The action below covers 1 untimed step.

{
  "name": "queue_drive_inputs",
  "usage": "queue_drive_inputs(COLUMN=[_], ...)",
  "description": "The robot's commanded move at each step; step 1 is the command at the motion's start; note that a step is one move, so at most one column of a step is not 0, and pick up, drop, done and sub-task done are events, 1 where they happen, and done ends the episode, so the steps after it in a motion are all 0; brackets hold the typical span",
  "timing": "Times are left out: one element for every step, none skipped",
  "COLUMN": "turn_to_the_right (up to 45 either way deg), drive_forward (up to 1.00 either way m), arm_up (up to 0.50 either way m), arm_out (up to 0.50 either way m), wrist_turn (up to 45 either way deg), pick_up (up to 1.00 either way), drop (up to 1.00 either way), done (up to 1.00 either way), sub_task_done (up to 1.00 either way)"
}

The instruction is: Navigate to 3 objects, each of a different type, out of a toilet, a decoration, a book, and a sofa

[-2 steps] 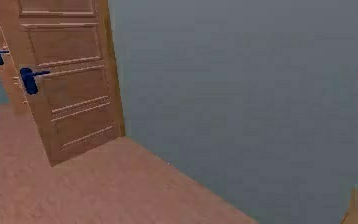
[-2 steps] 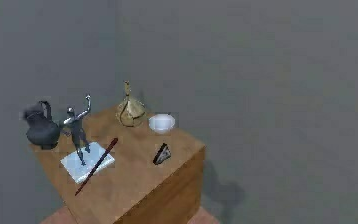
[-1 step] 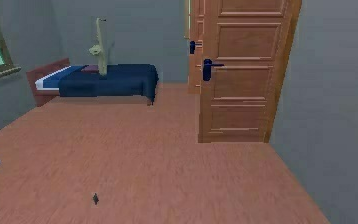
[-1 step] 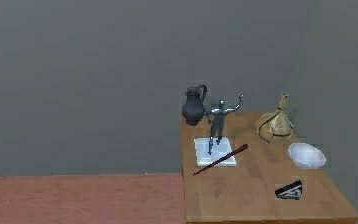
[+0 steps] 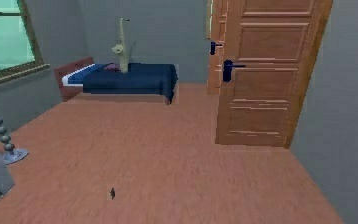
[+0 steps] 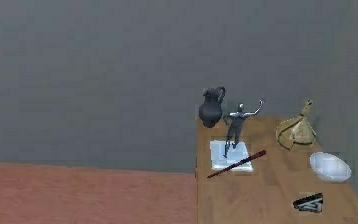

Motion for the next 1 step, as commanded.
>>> queue_drive_inputs(turn_to_the_right=[0.0], drive_forward=[1.00], arm_up=[0.00], arm_out=[0.00], wrist_turn=[0.0], pick_up=[0.00], drop=[0.00], done=[0.00], sub_task_done=[0.00])
